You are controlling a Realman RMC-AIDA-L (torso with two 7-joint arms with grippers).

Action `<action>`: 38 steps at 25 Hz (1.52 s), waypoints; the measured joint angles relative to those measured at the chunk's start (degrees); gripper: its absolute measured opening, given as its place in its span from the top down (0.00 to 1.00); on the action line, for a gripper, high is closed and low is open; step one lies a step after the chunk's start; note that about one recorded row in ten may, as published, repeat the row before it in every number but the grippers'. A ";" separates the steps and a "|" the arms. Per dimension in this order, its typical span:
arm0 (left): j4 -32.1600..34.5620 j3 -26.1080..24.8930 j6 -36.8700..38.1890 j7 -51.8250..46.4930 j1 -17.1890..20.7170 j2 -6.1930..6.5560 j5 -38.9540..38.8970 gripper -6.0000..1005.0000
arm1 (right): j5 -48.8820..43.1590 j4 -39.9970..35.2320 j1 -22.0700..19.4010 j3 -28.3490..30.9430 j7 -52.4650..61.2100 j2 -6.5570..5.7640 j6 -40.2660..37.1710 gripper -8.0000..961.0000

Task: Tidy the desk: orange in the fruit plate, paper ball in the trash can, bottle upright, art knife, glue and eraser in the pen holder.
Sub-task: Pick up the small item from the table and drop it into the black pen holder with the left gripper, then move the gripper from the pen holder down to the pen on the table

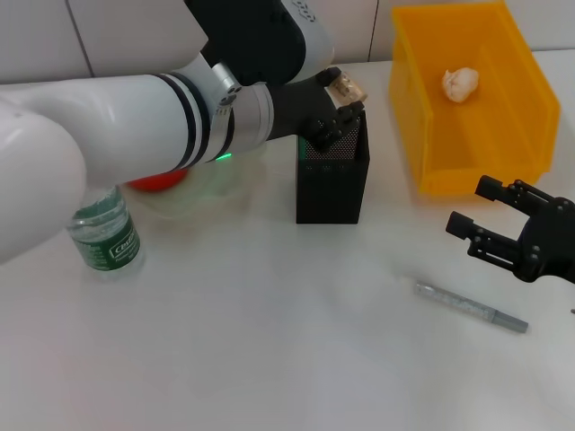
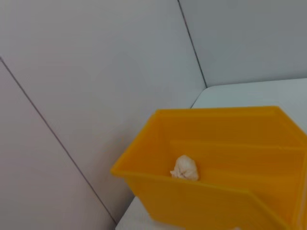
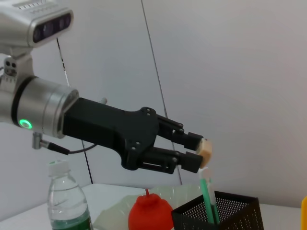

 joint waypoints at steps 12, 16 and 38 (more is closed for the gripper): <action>-6.00 0.16 -2.34 -0.02 -1.50 0.00 -0.18 0.56 | 0.09 -0.19 -0.01 0.54 0.05 0.00 -0.45 0.20; -6.90 0.27 -2.37 -0.02 -1.97 0.00 -0.31 0.56 | 0.12 -0.20 0.14 0.78 0.06 -0.01 -0.52 0.20; -5.64 0.52 -3.94 0.63 -2.06 0.00 -0.87 0.20 | -0.35 -0.04 0.27 2.16 -0.40 0.00 -0.93 0.20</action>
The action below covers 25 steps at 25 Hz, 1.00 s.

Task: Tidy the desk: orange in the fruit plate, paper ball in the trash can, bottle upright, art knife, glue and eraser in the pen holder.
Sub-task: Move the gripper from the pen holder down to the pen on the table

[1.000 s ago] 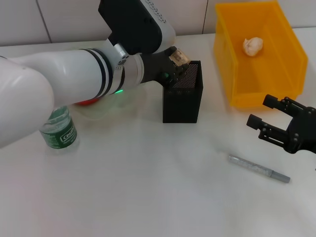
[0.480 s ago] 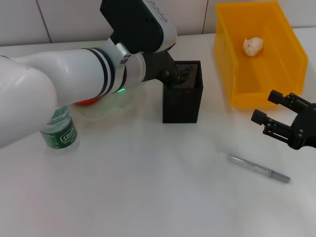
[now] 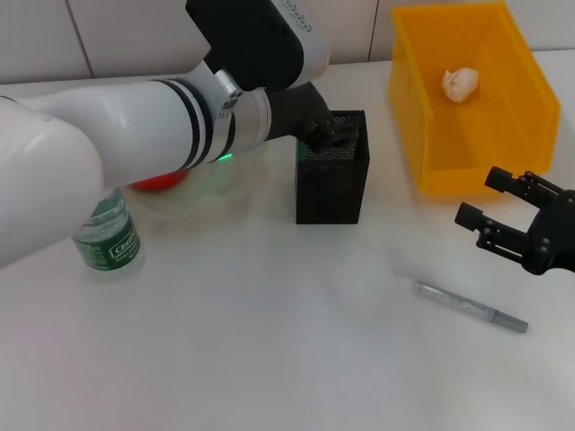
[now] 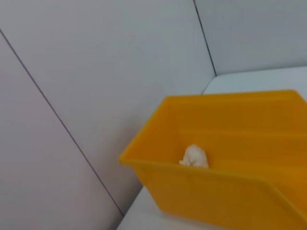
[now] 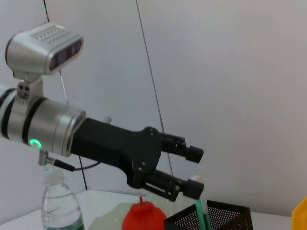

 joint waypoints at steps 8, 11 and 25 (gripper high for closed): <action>7.95 -0.12 1.94 1.94 2.35 0.25 -1.12 0.20 | -0.08 0.07 -0.28 -0.12 -0.09 -0.09 0.24 0.20; 10.42 -1.05 3.32 4.52 3.61 0.42 -5.18 0.20 | -0.29 0.07 -0.32 -0.29 -0.10 -0.09 0.37 0.20; 16.03 -21.26 31.41 35.44 11.31 0.58 -47.85 0.21 | -6.49 -3.99 -0.27 0.16 3.97 -0.34 0.74 0.20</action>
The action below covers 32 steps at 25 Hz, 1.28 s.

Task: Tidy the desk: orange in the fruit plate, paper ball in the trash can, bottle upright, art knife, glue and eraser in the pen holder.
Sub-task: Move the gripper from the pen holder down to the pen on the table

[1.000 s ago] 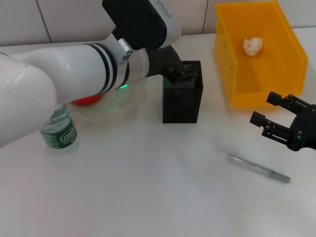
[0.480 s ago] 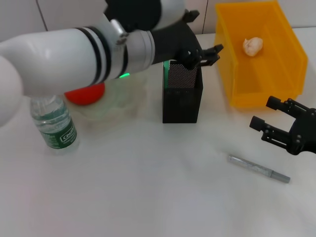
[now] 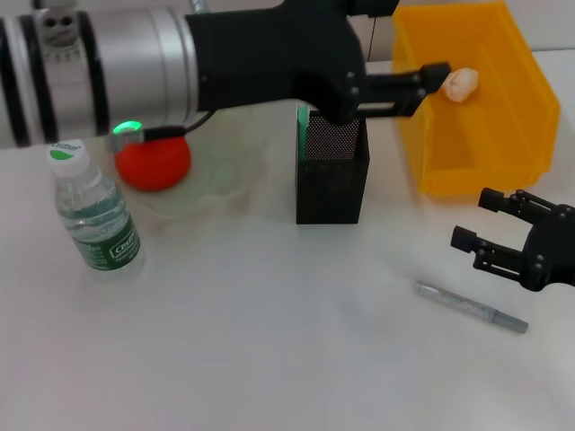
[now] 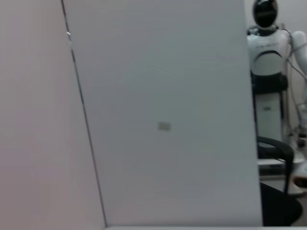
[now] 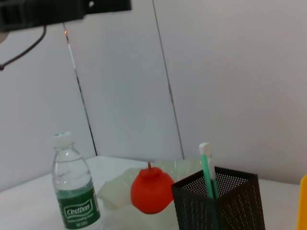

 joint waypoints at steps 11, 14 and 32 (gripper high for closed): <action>-14.64 -10.71 18.46 14.34 0.83 0.04 -9.37 0.21 | -8.21 -13.97 -0.49 0.49 11.91 0.25 -2.86 0.20; -19.88 -13.41 22.43 17.86 0.85 0.03 -10.96 0.21 | -14.34 -22.50 -0.58 0.30 19.78 0.34 -3.62 0.20; -28.34 -12.86 25.36 26.45 3.31 -0.22 -11.07 0.21 | -45.15 -54.76 10.82 -1.21 54.73 0.21 -20.97 0.20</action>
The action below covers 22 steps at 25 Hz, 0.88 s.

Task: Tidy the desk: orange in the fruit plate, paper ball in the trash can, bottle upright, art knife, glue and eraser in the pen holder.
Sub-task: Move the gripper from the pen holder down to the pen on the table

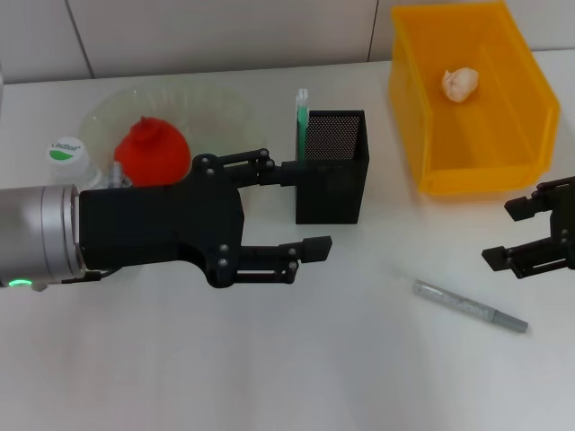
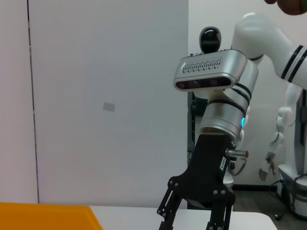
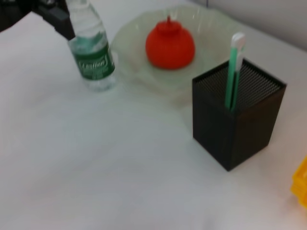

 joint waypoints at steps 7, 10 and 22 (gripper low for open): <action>-0.77 0.06 0.13 0.17 -0.31 -0.01 -0.13 0.21 | -11.37 -3.74 5.26 -5.27 6.70 -0.10 -4.07 0.20; -1.11 0.16 0.15 0.56 -0.46 -0.01 -0.17 0.21 | -15.37 -3.03 7.46 -8.53 8.97 -0.11 -5.49 0.20; -2.12 0.98 0.20 1.31 -0.69 -0.01 -0.27 0.21 | -20.59 6.85 12.92 -14.09 10.39 -0.15 -4.02 0.20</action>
